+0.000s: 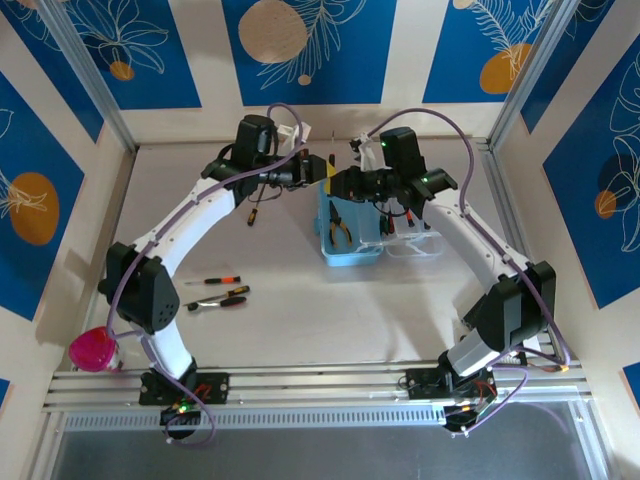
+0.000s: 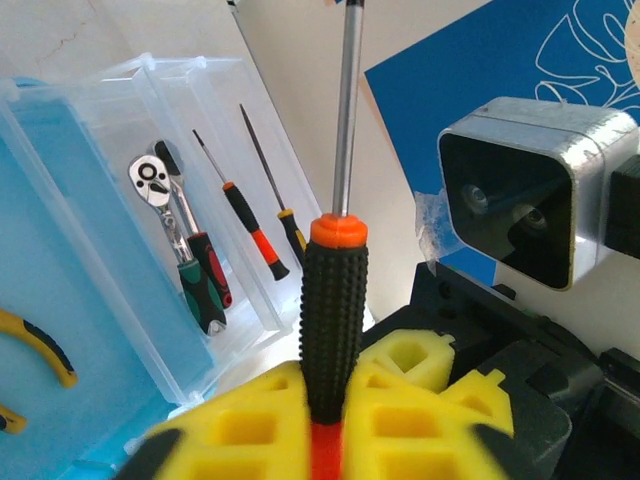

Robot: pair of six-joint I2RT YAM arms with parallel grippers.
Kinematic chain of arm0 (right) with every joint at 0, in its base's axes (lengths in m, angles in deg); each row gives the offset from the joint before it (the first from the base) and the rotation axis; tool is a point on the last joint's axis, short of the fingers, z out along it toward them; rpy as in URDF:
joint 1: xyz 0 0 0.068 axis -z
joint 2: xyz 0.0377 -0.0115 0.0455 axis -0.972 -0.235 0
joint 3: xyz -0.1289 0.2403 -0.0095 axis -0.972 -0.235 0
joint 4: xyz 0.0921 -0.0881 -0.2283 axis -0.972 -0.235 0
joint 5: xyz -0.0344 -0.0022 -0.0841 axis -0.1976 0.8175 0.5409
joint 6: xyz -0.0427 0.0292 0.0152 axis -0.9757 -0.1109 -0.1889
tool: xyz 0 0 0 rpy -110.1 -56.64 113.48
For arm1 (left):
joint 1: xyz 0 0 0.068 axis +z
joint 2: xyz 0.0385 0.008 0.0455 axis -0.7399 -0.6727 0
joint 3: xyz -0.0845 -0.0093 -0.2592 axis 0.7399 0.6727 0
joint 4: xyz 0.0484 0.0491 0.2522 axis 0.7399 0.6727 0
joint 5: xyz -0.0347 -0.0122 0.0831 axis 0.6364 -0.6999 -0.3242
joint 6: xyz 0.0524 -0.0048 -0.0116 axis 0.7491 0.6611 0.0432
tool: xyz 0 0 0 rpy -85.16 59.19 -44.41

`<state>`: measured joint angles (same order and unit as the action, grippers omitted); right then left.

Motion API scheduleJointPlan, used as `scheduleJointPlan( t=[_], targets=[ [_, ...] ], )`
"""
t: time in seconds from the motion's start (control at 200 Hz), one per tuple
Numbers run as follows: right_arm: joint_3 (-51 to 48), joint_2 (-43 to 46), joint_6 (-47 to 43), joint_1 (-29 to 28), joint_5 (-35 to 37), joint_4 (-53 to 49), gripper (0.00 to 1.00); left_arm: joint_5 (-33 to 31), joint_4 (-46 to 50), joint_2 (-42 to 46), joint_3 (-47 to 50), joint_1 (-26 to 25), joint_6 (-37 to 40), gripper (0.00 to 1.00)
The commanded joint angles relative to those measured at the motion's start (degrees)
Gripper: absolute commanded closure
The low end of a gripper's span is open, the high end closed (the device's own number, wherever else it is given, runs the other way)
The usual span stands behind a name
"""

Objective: Pack the tool kit

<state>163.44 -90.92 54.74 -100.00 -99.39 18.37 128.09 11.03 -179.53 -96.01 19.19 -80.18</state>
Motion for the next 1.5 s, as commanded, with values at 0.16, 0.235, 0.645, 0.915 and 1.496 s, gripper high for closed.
scheduleJointPlan(
  t=[0.16,0.235,0.645,0.915,1.496],
  targets=[
    [-2.24,5.9,-5.12,6.73,4.07,-9.23,1.0,-5.28,17.13,2.92,-6.02,4.78,11.25,0.21],
    [-1.86,6.65,-7.14,9.16,6.21,-13.58,1.0,-8.07,21.49,3.52,-6.53,7.35,14.08,0.04],
    [4.84,-2.98,-16.17,12.53,34.54,-34.03,1.0,-36.63,40.83,3.83,-0.57,14.08,28.26,0.0],
    [9.3,-10.3,-19.05,10.39,40.71,-37.48,1.0,-37.03,37.51,2.49,4.11,15.09,27.77,0.0],
    [10.88,-11.57,-20.75,9.63,40.74,-39.7,0.72,-39.04,38.14,-2.82,1.03,15.48,27.04,0.0]
  ],
)
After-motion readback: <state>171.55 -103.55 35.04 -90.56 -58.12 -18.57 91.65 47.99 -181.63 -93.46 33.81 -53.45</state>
